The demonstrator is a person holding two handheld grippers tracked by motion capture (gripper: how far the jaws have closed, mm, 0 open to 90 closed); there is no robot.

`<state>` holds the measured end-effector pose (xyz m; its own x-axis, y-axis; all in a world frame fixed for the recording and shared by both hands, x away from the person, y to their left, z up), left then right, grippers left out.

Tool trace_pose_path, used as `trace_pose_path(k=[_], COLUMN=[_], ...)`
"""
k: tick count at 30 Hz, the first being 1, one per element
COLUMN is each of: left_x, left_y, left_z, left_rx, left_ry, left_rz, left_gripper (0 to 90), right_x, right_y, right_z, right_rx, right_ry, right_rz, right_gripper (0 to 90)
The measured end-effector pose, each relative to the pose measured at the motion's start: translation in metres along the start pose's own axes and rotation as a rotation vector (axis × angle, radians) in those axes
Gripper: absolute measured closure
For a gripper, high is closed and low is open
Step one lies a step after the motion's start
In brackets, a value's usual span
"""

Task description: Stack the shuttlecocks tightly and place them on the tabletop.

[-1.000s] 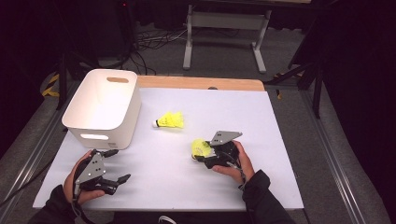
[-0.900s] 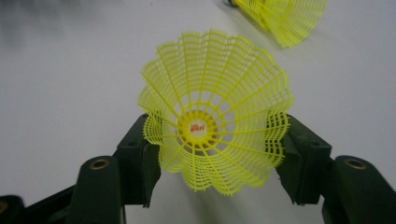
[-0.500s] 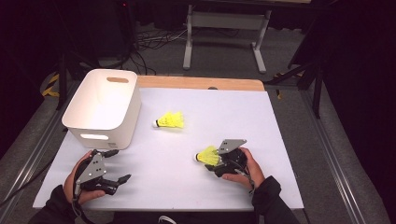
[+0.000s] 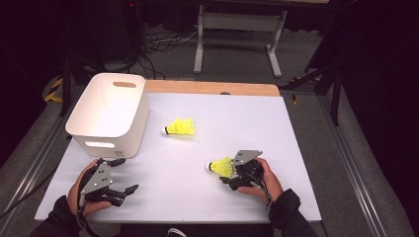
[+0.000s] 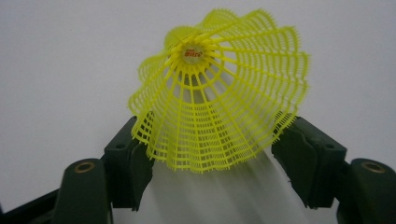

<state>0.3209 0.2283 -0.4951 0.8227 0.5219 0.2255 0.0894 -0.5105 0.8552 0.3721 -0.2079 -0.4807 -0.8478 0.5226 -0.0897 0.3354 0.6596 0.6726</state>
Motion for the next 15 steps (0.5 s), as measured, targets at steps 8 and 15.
trace_pose_path(k=[8, 15], left_x=[0.0, 0.0], left_y=[0.0, 0.0], left_z=[0.0, 0.001], left_rx=[0.001, 0.002], left_ry=[-0.003, -0.004], left_rz=[0.001, 0.002], left_gripper=[8.7, 8.7], right_x=[-0.002, -0.001], right_y=[-0.004, -0.008], right_z=[-0.013, -0.025], right_rx=[-0.029, -0.073], right_ry=[-0.035, -0.05], right_rz=[0.009, 0.023], right_gripper=[27.6, 28.3])
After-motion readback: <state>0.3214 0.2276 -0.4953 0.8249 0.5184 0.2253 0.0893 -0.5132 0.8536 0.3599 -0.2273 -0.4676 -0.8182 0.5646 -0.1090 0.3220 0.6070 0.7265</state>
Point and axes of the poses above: each handheld gripper's, and its own axes: z roughly forward along the jaws, y roughly out of its top, x roughly to its left, the point moved 1 cm from there along z, roughly forward along the jaws, and after that the axes turned 1 degree about z, right-handed, at the moved point
